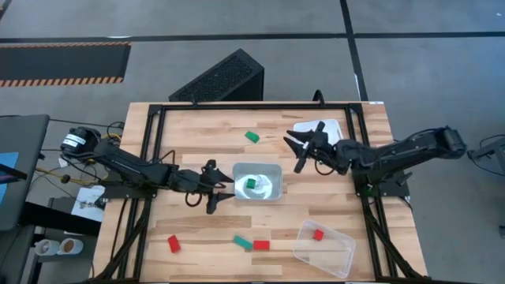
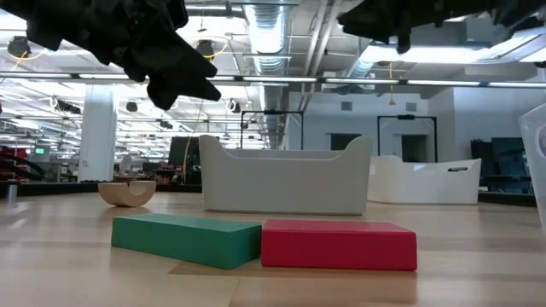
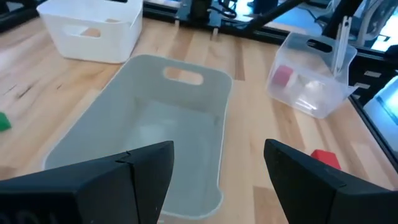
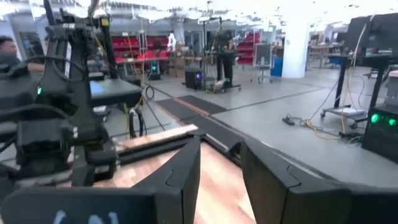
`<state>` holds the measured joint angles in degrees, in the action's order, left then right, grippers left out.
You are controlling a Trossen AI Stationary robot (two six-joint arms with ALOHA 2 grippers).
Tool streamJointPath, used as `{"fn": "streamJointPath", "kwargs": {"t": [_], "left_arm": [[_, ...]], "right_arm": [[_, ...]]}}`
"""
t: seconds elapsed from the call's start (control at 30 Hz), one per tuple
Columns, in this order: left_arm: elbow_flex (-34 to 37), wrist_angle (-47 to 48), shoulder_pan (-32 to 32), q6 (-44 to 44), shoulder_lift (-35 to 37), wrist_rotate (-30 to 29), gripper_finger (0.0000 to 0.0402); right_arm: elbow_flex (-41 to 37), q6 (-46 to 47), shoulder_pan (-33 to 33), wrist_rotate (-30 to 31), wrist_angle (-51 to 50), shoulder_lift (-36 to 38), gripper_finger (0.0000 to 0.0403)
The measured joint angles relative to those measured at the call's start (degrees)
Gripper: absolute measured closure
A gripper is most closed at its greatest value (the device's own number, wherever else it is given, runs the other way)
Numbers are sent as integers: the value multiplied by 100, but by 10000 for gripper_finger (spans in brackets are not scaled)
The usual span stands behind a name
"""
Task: Sort & place blocks by color
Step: Put the left red block into the transparent bin
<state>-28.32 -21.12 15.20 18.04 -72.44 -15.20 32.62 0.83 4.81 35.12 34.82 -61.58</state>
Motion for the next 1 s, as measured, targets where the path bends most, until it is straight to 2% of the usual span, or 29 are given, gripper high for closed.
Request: {"fn": "streamJointPath", "kwargs": {"t": [0.2, 0.37, 0.5, 0.57, 0.63, 0.73, 0.83, 1.0], "left_arm": [[-1, 47, 241, 351, 17, 172, 165], [-439, 316, 844, 522, 22, -327, 168], [-980, 1825, 1382, 936, 24, -1003, 185], [-1283, 3098, 1548, 1835, 22, -1259, 193], [-1502, 4306, 1644, 2871, 11, -1139, 200], [-1565, 5152, 1879, 3866, -64, -450, 204], [-1567, 5320, 2288, 4448, -127, -55, 204], [-1565, 5321, 3005, 5430, -179, 69, 204]], "right_arm": [[0, -282, -345, -616, 966, -423, 266], [0, -298, -627, -1170, 1625, -659, 268], [12, -282, -810, -1514, 1889, -725, 268], [98, -281, -866, -1571, 1900, -723, 269], [186, -283, -874, -1577, 1895, -721, 270], [348, -373, -874, -1582, 1896, -721, 270], [497, -566, -874, -1584, 1915, -792, 268], [763, -867, -913, -1603, 1968, -914, 270]]}}
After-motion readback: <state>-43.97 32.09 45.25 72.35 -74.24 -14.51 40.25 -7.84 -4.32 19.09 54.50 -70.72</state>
